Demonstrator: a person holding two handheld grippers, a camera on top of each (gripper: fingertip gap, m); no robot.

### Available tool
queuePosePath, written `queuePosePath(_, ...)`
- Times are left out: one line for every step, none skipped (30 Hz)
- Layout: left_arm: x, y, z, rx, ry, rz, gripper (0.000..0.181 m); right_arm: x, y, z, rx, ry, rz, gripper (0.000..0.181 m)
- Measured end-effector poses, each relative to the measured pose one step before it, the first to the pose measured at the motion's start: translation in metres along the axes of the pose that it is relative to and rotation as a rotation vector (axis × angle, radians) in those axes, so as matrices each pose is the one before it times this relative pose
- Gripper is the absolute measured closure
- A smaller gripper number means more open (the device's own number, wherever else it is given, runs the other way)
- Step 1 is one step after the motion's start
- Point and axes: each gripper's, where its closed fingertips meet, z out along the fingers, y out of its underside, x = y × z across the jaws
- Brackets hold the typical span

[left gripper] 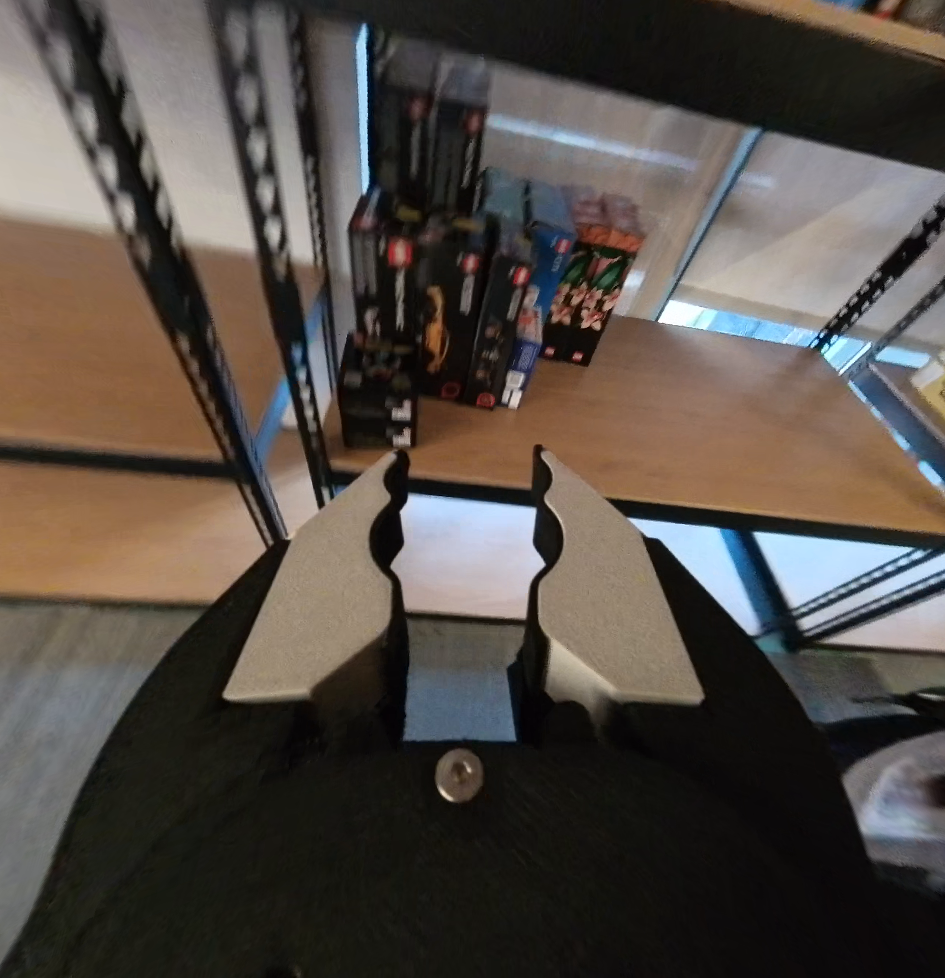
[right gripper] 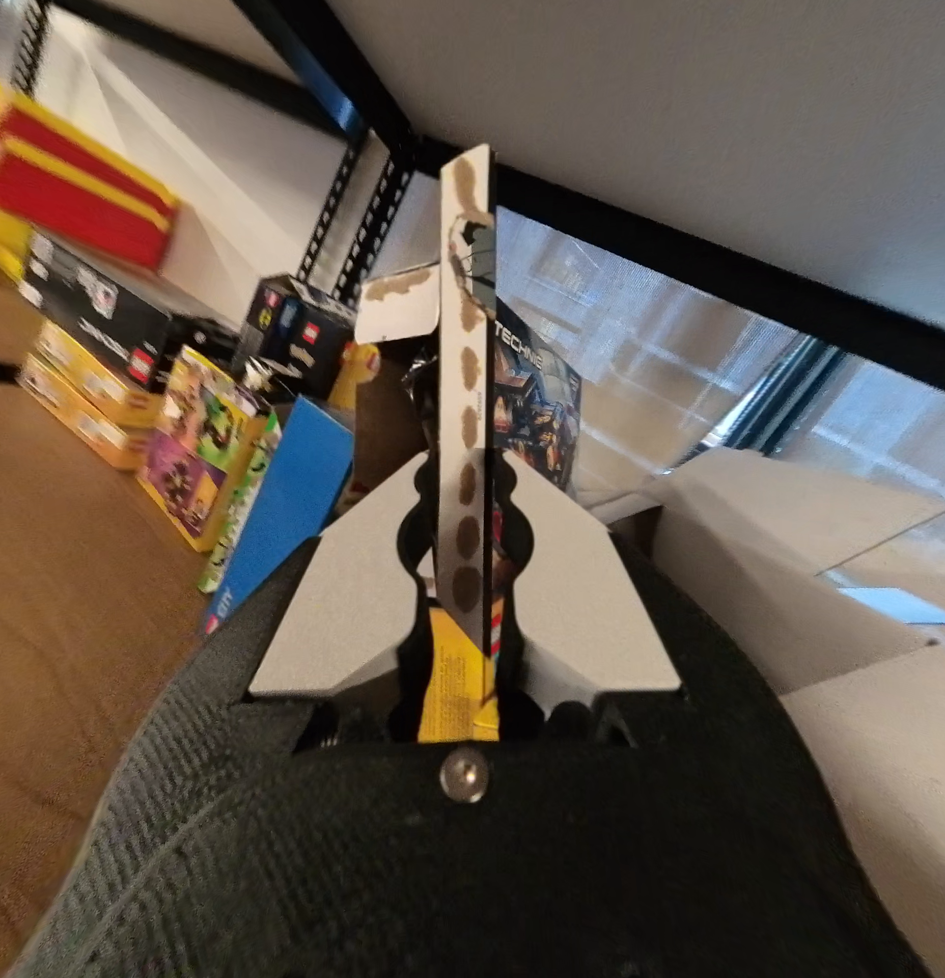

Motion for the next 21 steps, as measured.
queuePosePath(0.01365, -0.02245, 0.00955, 0.0279, 0.0193, 0.0797, 0.136, -0.00149, 0.00022, -0.00012, -0.0177, 0.0070, -0.0312, 0.163)
queuePosePath(0.01374, -0.02564, 0.01239, 0.0309, 0.0251, 0.0661, 0.134, -0.00223, -0.00014, -0.00034, -0.0109, -0.0058, -0.0117, 0.163)
queuePosePath(0.01471, -0.02811, 0.01538, 0.0323, 0.0359, 0.0518, 0.130, -0.00205, -0.00035, -0.00062, -0.0071, -0.0134, 0.0033, 0.163)
queuePosePath(0.01430, -0.02930, 0.01827, 0.0321, 0.0377, 0.0400, 0.124, -0.00076, -0.00028, -0.00061, -0.0060, -0.0134, 0.0063, 0.163)
queuePosePath(0.01296, -0.03004, 0.02074, 0.0323, 0.0321, 0.0333, 0.117, 0.00045, -0.00033, -0.00071, -0.0034, -0.0109, 0.0054, 0.164)
queuePosePath(0.01085, -0.03057, 0.02248, 0.0360, 0.0206, 0.0367, 0.113, 0.00138, -0.00002, -0.00052, -0.0066, -0.0101, -0.0036, 0.165)
queuePosePath(0.00821, -0.03099, 0.02371, 0.0425, 0.0061, 0.0468, 0.113, 0.00216, -0.00038, -0.00075, -0.0036, -0.0059, -0.0083, 0.167)
queuePosePath(0.00543, -0.03047, 0.02483, 0.0438, -0.0088, 0.0544, 0.115, 0.00267, -0.00070, -0.00087, -0.0018, -0.0028, -0.0182, 0.171)
queuePosePath(0.00253, -0.02902, 0.02544, 0.0381, -0.0241, 0.0585, 0.120, 0.00276, 0.00041, -0.00050, -0.0055, -0.0037, -0.0148, 0.173)
queuePosePath(0.00212, -0.02791, 0.02521, 0.0361, -0.0231, 0.0615, 0.128, 0.00122, 0.00020, 0.00001, -0.0030, -0.0156, 0.0016, 0.173)
queuePosePath(0.00044, -0.02829, 0.02384, 0.0464, -0.0271, 0.0584, 0.140, 0.00068, 0.00028, 0.00011, -0.0028, -0.0203, 0.0149, 0.174)
queuePosePath(-0.00190, -0.02842, 0.02232, 0.0578, -0.0331, 0.0510, 0.145, 0.00097, 0.00020, 0.00008, -0.0026, -0.0212, 0.0141, 0.174)
queuePosePath(-0.00208, -0.02547, 0.02176, 0.0518, -0.0270, 0.0474, 0.146, 0.00175, 0.00045, -0.00004, -0.0033, -0.0186, 0.0102, 0.174)
queuePosePath(-0.00157, -0.02143, 0.02156, 0.0396, -0.0218, 0.0351, 0.147, 0.00223, 0.00058, -0.00028, -0.0027, -0.0175, 0.0145, 0.175)
queuePosePath(0.00078, -0.01724, 0.02131, 0.0224, -0.0054, 0.0257, 0.145, 0.00213, 0.00037, -0.00032, -0.0013, -0.0186, 0.0213, 0.176)
queuePosePath(0.00261, -0.01271, 0.02113, 0.0027, 0.0063, 0.0252, 0.140, 0.00173, 0.00033, -0.00035, 0.0020, -0.0188, 0.0265, 0.176)
queuePosePath(0.00128, -0.00954, 0.02027, -0.0047, -0.0044, 0.0278, 0.135, 0.00079, 0.00021, 0.00010, 0.0049, -0.0199, 0.0280, 0.176)
queuePosePath(0.00108, -0.00822, 0.01904, 0.0034, -0.0094, 0.0343, 0.131, 0.00134, 0.00021, 0.00024, 0.0047, -0.0124, 0.0225, 0.176)
queuePosePath(0.00225, -0.00661, 0.01788, 0.0081, -0.0062, 0.0297, 0.131, 0.00212, 0.00020, 0.00041, 0.0017, -0.0034, 0.0091, 0.176)
queuePosePath(0.00471, -0.00432, 0.01738, 0.0051, 0.0039, 0.0310, 0.128, 0.00247, 0.00022, 0.00066, -0.0006, 0.0018, -0.0012, 0.176)
queuePosePath(0.00563, -0.00070, 0.01680, -0.0064, 0.0049, 0.0375, 0.125, 0.00237, 0.00018, 0.00095, -0.0011, 0.0022, -0.0030, 0.177)
